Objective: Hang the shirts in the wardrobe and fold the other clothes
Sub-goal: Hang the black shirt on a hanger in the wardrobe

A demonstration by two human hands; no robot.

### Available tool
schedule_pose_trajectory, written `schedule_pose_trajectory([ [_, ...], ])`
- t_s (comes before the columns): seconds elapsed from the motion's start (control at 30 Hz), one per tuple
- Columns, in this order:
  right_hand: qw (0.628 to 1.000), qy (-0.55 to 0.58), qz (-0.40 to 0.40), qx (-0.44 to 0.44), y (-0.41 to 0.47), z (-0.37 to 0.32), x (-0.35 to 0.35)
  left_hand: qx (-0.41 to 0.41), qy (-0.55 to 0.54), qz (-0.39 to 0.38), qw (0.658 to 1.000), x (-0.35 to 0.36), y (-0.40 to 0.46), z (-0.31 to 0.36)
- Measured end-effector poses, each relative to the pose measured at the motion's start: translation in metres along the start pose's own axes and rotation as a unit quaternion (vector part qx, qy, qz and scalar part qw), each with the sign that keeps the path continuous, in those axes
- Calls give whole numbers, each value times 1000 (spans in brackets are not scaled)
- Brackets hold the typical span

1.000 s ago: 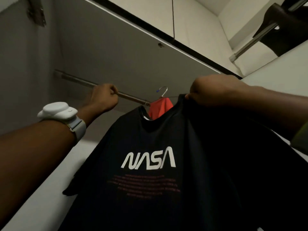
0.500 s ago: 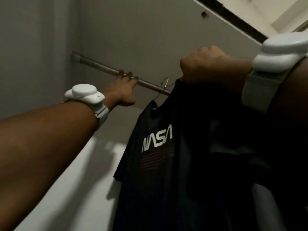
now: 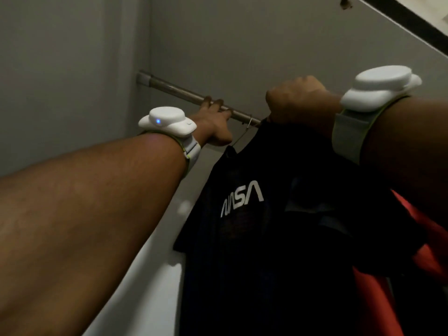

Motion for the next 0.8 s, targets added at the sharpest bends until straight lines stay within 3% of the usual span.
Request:
schedule_pose_trajectory([
  [0.13,993,95,15,75,-5,3,-9,-33,-65,4,997,-5,-2,12],
  [0.23,971,196,67,123,-13,9,-21,-42,-202,2,979,-7,-4,17],
  [0.37,959,220,119,129,-49,25,-29,-31,-451,73,889,-1,-31,45],
  [0.57,944,286,105,129,-153,30,-47,97,-594,135,787,-22,-161,115],
  [0.7,955,290,36,49,-327,12,-90,180,-668,-23,721,-21,-324,184],
  [0.8,934,333,-130,20,-501,-9,-136,208,-676,-209,675,-7,-473,244],
])
Point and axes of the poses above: each hand's wrist, its own y-axis towards the middle knuckle, its own x-axis out of the palm, z = x × y, the point moved 2 cm from there along y, towards the middle knuckle, and after that the axes turned 8 degrees about -x, right-handed, at the moved point
